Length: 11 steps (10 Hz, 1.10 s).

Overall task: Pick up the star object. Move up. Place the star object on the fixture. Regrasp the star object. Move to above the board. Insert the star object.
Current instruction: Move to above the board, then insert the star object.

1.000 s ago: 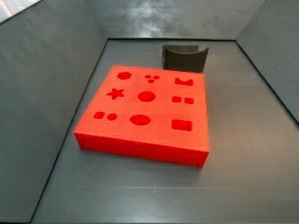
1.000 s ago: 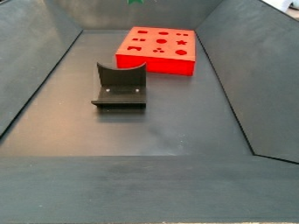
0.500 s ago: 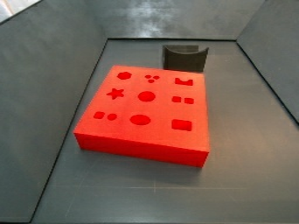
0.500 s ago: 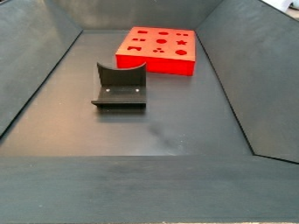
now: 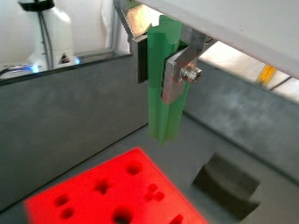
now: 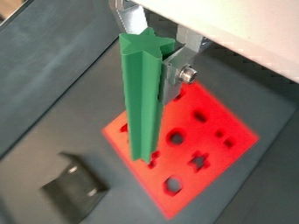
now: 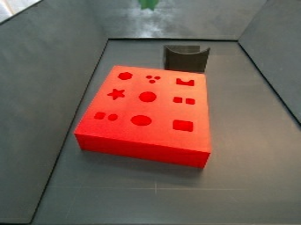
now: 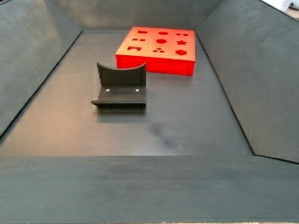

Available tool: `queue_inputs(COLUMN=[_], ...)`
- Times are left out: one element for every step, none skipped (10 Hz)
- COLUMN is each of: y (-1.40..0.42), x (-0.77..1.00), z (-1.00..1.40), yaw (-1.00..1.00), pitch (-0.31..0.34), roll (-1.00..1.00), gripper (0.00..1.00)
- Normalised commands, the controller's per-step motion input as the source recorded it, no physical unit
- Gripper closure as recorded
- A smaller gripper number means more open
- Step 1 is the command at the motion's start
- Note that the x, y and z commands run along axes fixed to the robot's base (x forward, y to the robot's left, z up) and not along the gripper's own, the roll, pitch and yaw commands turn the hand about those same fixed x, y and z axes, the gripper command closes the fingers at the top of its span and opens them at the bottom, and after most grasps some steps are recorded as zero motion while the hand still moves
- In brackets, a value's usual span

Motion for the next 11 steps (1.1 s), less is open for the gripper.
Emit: queue_inputs(y=[-0.1,-0.05,-0.02,0.0,0.01,-0.02,-0.03,-0.04,-0.02,-0.02,-0.03], x=[-0.12,-0.1,-0.08,-0.06,-0.04,0.0,0.0,-0.33,0.0,-0.01,-0.11], z=[0.02,0.02,0.0,0.0,0.0,0.0,-0.01,-0.19,-0.4,-0.48,-0.58], yaw=[0.01,0.0,0.0,0.0,0.0,0.0,0.0,-0.04,-1.0,-1.0,-0.96], pitch=[-0.023,-0.039,-0.047,-0.047,-0.037,0.0,0.0,-0.074,-0.1,-0.153,-0.211], roll=[-1.0,-0.95,-0.7,-0.49,-0.27,0.0,0.0,-0.05,-0.05,-0.06,-0.1], gripper=[1.0,1.0,1.0,1.0,1.0,1.0,1.0,1.0,1.0,1.0,1.0])
